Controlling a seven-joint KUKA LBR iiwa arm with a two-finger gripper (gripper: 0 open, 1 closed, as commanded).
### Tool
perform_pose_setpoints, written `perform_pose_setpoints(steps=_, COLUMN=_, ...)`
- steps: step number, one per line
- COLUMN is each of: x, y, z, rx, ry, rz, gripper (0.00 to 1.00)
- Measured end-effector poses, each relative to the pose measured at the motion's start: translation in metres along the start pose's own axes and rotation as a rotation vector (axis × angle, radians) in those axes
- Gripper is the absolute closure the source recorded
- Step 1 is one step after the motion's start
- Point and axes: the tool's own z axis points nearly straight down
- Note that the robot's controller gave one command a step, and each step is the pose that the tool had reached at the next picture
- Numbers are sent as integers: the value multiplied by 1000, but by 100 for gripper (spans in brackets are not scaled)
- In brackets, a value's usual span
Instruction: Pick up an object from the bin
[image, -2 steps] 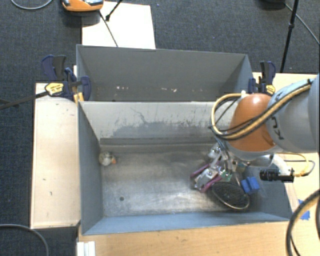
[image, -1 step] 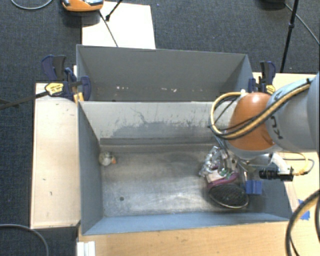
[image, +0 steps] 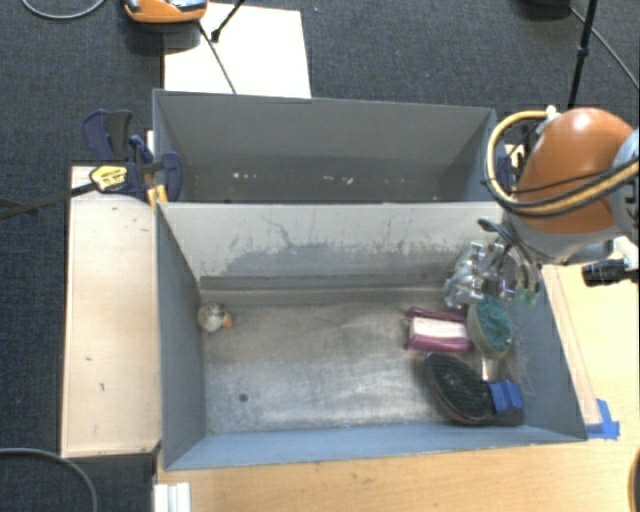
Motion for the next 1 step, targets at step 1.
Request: perform_pose_setpoints(steps=1, x=2, y=1, z=3, rx=0, ry=8, rz=1, gripper=0)
